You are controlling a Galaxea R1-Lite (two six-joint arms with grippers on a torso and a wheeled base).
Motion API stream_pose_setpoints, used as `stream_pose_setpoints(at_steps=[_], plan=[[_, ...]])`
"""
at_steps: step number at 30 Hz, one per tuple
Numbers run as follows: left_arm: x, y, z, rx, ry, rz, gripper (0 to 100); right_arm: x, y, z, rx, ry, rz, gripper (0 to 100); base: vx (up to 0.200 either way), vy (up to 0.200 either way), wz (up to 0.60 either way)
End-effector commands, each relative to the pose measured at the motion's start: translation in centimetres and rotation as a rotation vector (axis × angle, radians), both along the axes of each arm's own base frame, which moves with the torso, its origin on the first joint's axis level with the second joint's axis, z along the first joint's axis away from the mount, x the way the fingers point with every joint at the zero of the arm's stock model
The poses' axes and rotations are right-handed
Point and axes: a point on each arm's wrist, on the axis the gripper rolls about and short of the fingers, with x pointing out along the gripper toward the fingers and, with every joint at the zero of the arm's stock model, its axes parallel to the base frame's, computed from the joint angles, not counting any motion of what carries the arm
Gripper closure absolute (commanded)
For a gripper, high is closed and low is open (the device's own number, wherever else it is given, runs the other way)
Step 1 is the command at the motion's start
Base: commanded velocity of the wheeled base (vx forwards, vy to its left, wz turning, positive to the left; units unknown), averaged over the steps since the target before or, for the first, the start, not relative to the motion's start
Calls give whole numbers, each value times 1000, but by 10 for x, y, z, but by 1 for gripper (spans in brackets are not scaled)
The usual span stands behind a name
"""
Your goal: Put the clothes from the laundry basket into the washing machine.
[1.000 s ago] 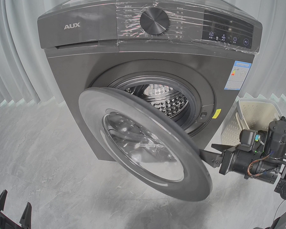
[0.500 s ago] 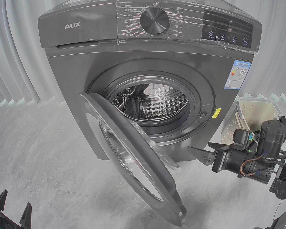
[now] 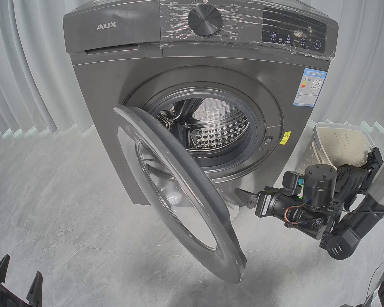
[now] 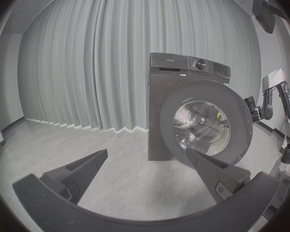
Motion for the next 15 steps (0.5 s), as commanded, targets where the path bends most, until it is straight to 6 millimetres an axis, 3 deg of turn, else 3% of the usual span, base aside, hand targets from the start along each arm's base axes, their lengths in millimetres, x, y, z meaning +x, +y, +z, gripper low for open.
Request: stream_pose_setpoints(at_steps=[1, 8, 12, 15], plan=[[0, 0, -5, 0, 1, 0, 0, 20, 7, -40, -61, 53, -20, 0, 0, 0, 0], [0, 0, -5, 0, 1, 0, 0, 12, 14, -41, -51, 33, 16, 0, 0, 0, 0], [0, 0, -5, 0, 0, 0, 0, -4, 25, -36, -40, 22, 74, 0, 0, 0, 0], [0, 0, -5, 0, 1, 0, 0, -2, 27, -31, -23, -5, 74, 0, 0, 0, 0]])
